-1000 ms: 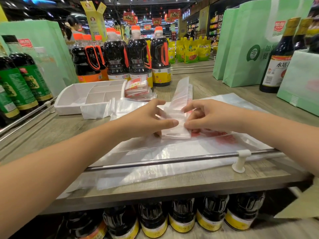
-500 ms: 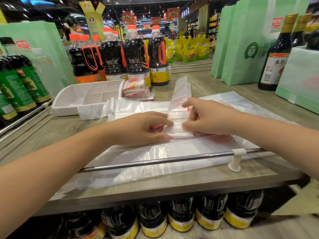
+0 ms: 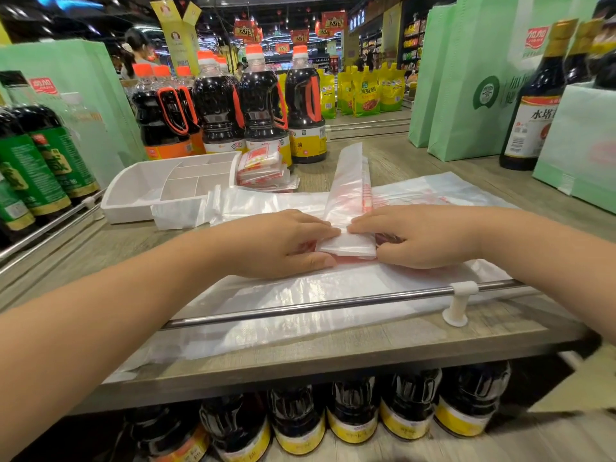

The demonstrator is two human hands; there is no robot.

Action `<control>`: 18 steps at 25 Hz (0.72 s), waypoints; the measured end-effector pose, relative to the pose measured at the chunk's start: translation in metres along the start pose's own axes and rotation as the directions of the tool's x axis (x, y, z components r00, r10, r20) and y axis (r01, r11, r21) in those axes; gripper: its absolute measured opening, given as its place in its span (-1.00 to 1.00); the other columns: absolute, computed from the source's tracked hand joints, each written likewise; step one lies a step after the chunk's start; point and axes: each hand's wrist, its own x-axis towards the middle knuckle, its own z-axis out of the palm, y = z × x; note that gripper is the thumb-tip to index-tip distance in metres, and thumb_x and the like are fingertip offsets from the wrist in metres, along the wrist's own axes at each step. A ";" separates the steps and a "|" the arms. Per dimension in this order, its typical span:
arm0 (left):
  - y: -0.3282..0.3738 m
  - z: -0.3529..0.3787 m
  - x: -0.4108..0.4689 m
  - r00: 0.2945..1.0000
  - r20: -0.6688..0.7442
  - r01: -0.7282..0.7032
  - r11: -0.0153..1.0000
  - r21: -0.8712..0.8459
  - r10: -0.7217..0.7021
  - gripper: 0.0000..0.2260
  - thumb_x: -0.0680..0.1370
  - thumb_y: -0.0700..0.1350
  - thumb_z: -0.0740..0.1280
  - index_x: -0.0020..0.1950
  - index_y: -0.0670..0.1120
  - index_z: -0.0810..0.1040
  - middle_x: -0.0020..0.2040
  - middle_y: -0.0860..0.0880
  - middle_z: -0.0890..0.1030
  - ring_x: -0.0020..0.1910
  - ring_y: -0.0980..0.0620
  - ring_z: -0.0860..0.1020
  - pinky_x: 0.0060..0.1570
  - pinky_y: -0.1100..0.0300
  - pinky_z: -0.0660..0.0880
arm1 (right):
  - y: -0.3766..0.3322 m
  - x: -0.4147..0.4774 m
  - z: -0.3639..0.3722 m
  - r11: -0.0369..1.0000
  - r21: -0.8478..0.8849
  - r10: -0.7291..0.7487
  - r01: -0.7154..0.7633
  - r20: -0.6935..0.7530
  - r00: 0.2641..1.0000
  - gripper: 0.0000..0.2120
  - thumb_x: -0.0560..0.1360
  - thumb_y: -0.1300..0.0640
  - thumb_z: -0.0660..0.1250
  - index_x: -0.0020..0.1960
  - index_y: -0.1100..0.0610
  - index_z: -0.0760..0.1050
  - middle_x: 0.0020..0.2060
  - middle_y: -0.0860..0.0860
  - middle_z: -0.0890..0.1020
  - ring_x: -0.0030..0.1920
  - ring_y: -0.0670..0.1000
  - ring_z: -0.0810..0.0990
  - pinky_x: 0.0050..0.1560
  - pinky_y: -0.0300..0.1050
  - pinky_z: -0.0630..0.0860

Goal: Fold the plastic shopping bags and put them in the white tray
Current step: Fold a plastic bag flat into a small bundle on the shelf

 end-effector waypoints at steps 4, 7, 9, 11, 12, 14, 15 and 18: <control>0.009 -0.001 0.007 0.997 -0.081 -0.001 0.996 0.093 0.008 -0.60 0.66 0.10 0.13 0.49 0.09 0.37 0.32 0.06 0.54 0.25 0.04 0.49 0.20 0.11 0.45 | 0.004 0.005 0.003 1.000 0.014 -0.018 0.019 -0.086 0.996 -0.57 0.61 -0.15 0.22 0.46 -0.17 0.32 0.27 -0.25 0.46 0.19 -0.17 0.42 0.19 -0.22 0.32; 0.008 0.002 0.009 0.972 -0.236 0.023 1.000 0.015 -0.019 -0.69 0.64 0.11 0.10 0.19 0.04 0.55 0.00 0.05 0.63 0.00 -0.03 0.57 -0.04 0.01 0.51 | 0.006 0.010 0.006 0.994 0.037 -0.092 0.101 -0.184 0.979 -0.88 0.61 -0.14 0.24 0.12 -0.24 0.49 -0.01 -0.29 0.56 -0.01 -0.25 0.49 0.01 -0.19 0.38; 0.006 0.002 0.005 0.944 -0.329 -0.020 0.993 -0.113 -0.018 -0.68 0.63 0.17 0.11 -0.06 0.05 0.57 -0.21 0.13 0.57 -0.21 0.04 0.52 -0.18 0.03 0.49 | 0.006 0.010 0.007 0.991 0.086 -0.080 0.104 -0.251 0.965 -0.91 0.61 -0.10 0.25 -0.03 -0.22 0.52 -0.17 -0.28 0.56 -0.15 -0.30 0.49 -0.12 -0.22 0.34; 0.005 0.002 -0.001 0.942 -0.337 -0.095 0.954 -0.283 -0.006 -0.83 0.62 0.16 0.23 -0.15 0.22 0.52 -0.22 0.19 0.57 -0.20 0.14 0.54 -0.16 0.15 0.49 | 0.011 0.007 0.007 0.982 0.170 -0.027 0.077 -0.283 0.959 -0.85 0.60 -0.13 0.26 -0.08 -0.21 0.58 -0.29 -0.26 0.60 -0.26 -0.27 0.52 -0.22 -0.26 0.37; 0.006 0.002 -0.003 0.949 -0.316 -0.111 0.937 -0.332 0.000 -0.87 0.59 0.12 0.32 -0.15 0.30 0.48 -0.18 0.22 0.56 -0.14 0.17 0.56 -0.12 0.24 0.49 | 0.012 0.005 0.006 0.972 0.226 -0.003 0.068 -0.278 0.961 -0.84 0.60 -0.15 0.27 -0.10 -0.24 0.59 -0.30 -0.28 0.62 -0.27 -0.26 0.54 -0.23 -0.29 0.38; 0.004 0.004 -0.004 0.958 -0.288 -0.090 0.936 -0.341 -0.013 -0.77 0.57 0.02 0.40 -0.16 0.34 0.44 -0.14 0.24 0.53 -0.09 0.22 0.55 -0.05 0.29 0.48 | 0.015 0.002 0.005 0.943 0.326 0.010 0.072 -0.244 0.970 -0.86 0.58 -0.18 0.27 -0.01 -0.27 0.62 -0.20 -0.34 0.66 -0.16 -0.29 0.59 -0.10 -0.33 0.45; 0.003 0.006 -0.003 0.958 -0.285 -0.067 0.937 -0.342 -0.036 -0.74 0.57 -0.01 0.40 -0.17 0.34 0.45 -0.14 0.25 0.53 -0.10 0.24 0.54 -0.04 0.29 0.49 | 0.016 0.002 0.005 0.933 0.349 0.002 0.082 -0.234 0.972 -0.83 0.57 -0.19 0.28 0.07 -0.26 0.63 -0.13 -0.34 0.67 -0.08 -0.28 0.61 0.00 -0.32 0.47; 0.001 0.010 0.000 0.952 -0.284 -0.013 0.913 -0.409 -0.113 -0.89 0.58 -0.03 0.39 -0.06 0.20 0.65 -0.08 0.22 0.58 -0.09 0.26 0.56 -0.05 0.35 0.49 | 0.016 0.003 0.006 0.921 0.374 -0.017 0.106 -0.233 0.972 -0.81 0.55 -0.18 0.32 0.13 -0.27 0.61 -0.08 -0.27 0.69 -0.10 -0.15 0.62 -0.04 -0.34 0.49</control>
